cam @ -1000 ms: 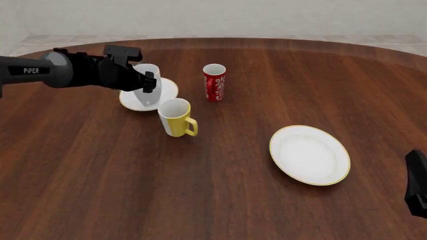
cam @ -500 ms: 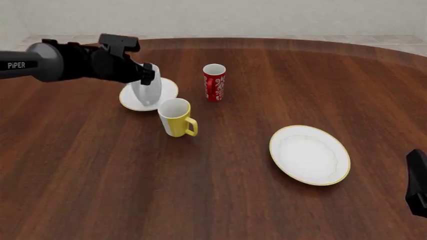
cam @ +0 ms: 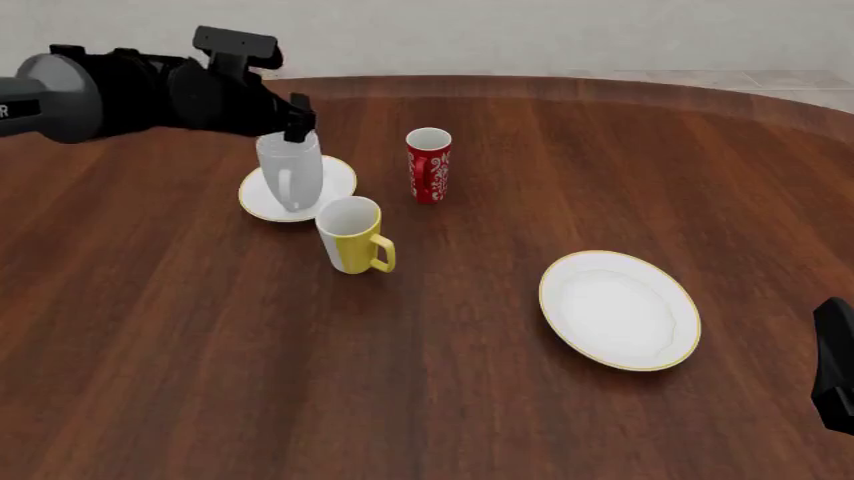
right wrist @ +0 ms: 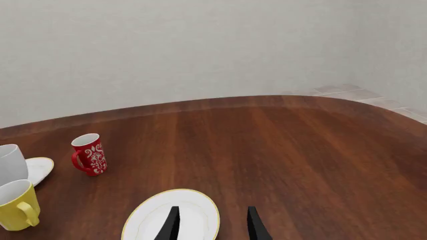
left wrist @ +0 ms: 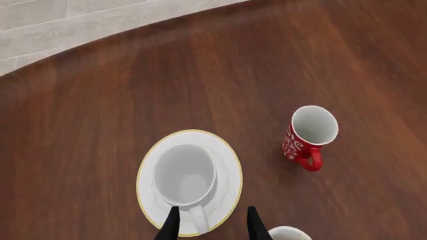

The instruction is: Put the white mug on the left plate.

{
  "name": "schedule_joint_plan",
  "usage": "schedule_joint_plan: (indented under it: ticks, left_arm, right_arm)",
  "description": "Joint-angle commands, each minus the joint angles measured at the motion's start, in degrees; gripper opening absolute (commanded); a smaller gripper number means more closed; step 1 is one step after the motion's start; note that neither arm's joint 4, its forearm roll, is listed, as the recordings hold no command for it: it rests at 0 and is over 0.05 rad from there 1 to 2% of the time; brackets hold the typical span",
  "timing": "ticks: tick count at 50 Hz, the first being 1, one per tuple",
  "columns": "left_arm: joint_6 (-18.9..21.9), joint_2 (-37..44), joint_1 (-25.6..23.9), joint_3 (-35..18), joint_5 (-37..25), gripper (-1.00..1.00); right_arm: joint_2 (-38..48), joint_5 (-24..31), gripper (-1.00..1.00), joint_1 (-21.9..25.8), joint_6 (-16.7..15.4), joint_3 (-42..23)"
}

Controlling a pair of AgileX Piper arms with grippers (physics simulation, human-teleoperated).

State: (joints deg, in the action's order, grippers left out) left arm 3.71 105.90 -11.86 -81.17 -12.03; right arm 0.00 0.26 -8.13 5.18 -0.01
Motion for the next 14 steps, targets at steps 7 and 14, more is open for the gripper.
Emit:
schedule_joint_plan:
  ticks: [7, 14]
  left_arm:
    - [1.6, -2.4, -1.0, -1.2, -1.4, 1.00]
    - [1.8, -2.8, -1.5, -1.9, -1.9, 1.00]
  right_arm:
    - [0.0, 0.0, 1.00, 0.0, 0.0, 0.0]
    - [0.0, 0.1, 1.00, 0.1, -0.1, 0.0]
